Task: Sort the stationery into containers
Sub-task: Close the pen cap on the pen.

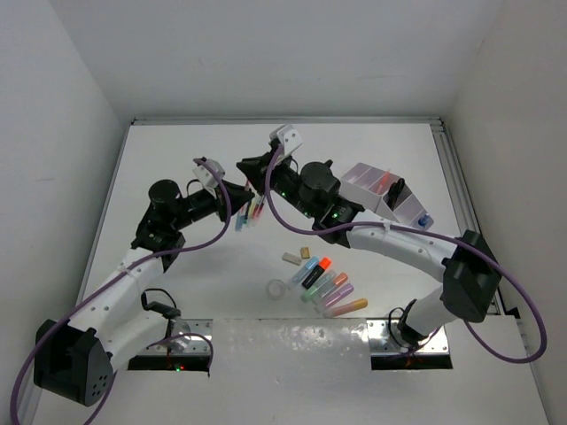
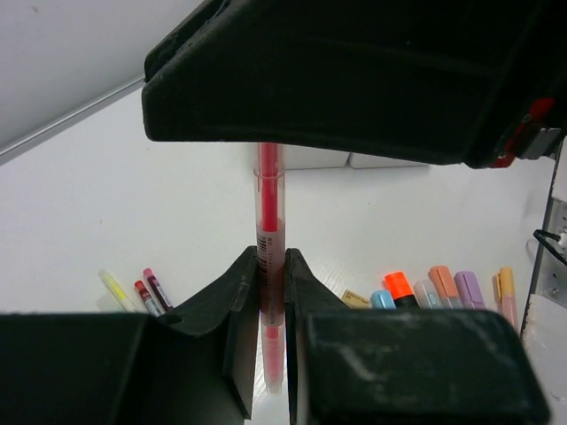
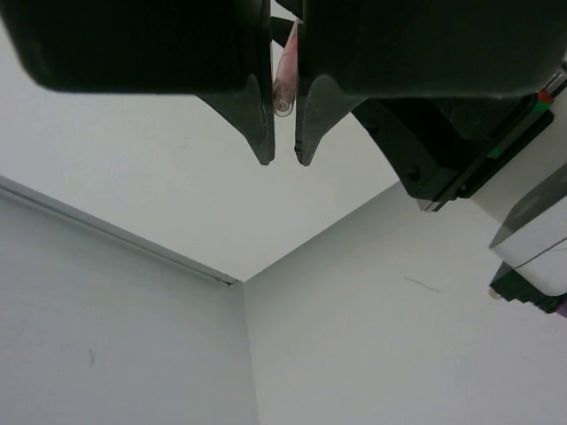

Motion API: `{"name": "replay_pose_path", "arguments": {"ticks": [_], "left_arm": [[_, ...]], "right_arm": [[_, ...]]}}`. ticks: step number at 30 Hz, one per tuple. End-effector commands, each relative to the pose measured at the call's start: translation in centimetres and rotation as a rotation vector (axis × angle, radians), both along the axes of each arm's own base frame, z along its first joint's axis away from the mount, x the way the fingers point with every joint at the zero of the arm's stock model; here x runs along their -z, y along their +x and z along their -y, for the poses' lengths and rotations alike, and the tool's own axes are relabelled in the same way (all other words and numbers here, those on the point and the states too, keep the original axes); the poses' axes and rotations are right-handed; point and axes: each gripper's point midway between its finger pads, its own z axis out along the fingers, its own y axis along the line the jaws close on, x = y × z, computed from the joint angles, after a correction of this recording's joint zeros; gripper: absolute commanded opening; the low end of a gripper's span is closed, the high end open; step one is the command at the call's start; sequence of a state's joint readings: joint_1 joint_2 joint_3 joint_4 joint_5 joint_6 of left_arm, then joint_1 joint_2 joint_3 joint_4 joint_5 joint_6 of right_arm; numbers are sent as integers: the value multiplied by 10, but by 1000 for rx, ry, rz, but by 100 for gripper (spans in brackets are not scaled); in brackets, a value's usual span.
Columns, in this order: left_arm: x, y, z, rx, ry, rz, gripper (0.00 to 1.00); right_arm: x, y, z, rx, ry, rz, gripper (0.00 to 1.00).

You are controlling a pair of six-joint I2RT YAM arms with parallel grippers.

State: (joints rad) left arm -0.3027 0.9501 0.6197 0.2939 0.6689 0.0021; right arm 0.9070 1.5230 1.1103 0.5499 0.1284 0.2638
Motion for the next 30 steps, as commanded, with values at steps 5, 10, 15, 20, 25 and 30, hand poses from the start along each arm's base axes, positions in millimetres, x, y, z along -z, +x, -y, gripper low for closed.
{"name": "replay_pose_path", "arguments": {"ticks": [5, 10, 15, 20, 25, 30], "left_arm": [[-52, 6, 0, -16, -125, 127, 0], [-94, 10, -7, -17, -221, 218, 0], [-114, 4, -3, 29, -242, 287, 0], [-111, 4, -4, 29, -238, 276, 0], [-108, 4, -6, 29, -217, 272, 0], [-98, 2, -3, 40, -188, 261, 0]], "right_arm": [[18, 1, -2, -1, 38, -44, 0], [76, -13, -3, 0, -68, -91, 0], [133, -39, -10, -60, -235, -130, 0], [180, -49, -5, -56, -296, -206, 0], [193, -50, 1, -46, -331, -220, 0], [187, -48, 0, -46, -346, -199, 0]]}}
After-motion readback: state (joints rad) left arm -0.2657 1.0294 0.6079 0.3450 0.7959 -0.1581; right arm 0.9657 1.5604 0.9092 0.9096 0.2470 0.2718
